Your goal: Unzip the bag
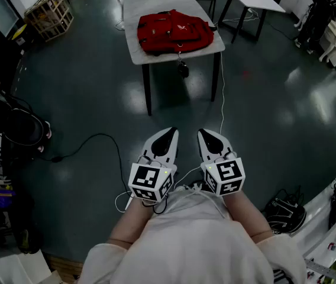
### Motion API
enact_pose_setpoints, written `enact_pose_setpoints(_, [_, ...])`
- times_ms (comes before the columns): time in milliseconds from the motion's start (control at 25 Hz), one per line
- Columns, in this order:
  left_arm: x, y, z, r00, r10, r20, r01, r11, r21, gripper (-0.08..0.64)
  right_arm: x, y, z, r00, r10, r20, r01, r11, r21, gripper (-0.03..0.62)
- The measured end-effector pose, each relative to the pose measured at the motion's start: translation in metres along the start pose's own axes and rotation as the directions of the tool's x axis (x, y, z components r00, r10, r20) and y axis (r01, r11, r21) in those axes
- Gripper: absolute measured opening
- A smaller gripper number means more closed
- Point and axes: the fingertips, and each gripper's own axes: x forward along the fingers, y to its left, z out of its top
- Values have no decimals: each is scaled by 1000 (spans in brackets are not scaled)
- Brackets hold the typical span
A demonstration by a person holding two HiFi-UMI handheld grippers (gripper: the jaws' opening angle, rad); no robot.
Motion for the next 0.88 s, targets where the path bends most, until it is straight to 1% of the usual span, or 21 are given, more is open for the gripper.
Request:
enact_pose_setpoints(360, [3, 10, -4, 1000, 10, -7, -10, 1000, -6, 23, 8, 2, -2, 1000, 8, -7, -8, 1000, -11, 26])
enact_pose_setpoints(600, [0, 10, -10, 1000, 12, -23, -13, 1000, -25, 23, 7, -2, -6, 1000, -12, -8, 12, 998, 54, 26])
enact_pose_setpoints(760, [3, 12, -21, 999, 22, -42, -24, 999, -40, 23, 10, -4, -18, 999, 3, -36, -1, 998, 69, 26])
enact_pose_setpoints(880, [7, 16, -24, 998, 38, -52, -40, 999, -31, 23, 18, -8, -23, 998, 17, -55, -13, 997, 80, 26])
